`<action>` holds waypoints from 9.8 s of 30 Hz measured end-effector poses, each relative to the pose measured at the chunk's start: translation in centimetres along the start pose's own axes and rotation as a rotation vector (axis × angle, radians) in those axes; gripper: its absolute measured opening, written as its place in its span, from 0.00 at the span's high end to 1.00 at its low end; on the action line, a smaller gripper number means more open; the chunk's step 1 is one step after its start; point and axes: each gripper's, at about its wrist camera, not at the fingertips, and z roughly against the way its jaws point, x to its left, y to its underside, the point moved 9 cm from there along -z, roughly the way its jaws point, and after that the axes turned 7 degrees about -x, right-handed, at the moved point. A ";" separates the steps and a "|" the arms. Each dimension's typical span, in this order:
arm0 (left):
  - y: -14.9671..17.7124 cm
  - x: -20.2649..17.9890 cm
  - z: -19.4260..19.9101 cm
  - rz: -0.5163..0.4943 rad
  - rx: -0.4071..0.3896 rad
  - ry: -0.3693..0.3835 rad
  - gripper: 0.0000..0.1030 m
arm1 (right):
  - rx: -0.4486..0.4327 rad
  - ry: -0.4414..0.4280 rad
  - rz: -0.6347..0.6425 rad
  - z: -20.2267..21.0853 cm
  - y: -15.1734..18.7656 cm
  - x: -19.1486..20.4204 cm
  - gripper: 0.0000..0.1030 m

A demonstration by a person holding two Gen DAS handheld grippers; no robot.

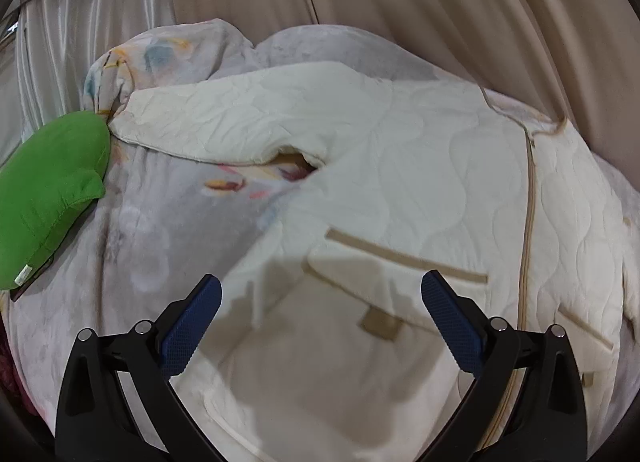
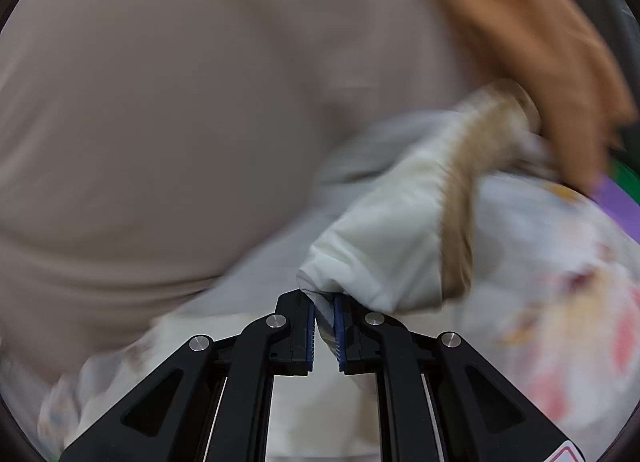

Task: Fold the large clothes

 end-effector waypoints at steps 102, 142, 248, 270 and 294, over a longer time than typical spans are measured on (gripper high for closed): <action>7.4 -10.7 1.4 -0.082 0.336 0.524 0.71 | 0.637 0.113 0.326 18.0 25.6 -0.4 0.91; -3.4 15.0 -7.2 0.470 0.089 0.115 0.34 | 0.537 0.085 0.288 18.5 24.4 6.7 0.95; 3.6 1.6 -3.3 0.261 0.235 0.306 0.89 | 0.435 0.236 0.144 16.6 21.2 2.0 0.83; -2.6 -6.9 -12.1 0.051 0.262 0.383 0.84 | 0.709 -0.371 0.530 5.0 37.1 28.6 0.94; 4.3 -0.9 -3.0 0.142 0.255 0.297 0.66 | 0.535 -0.030 0.166 13.1 23.9 7.5 0.91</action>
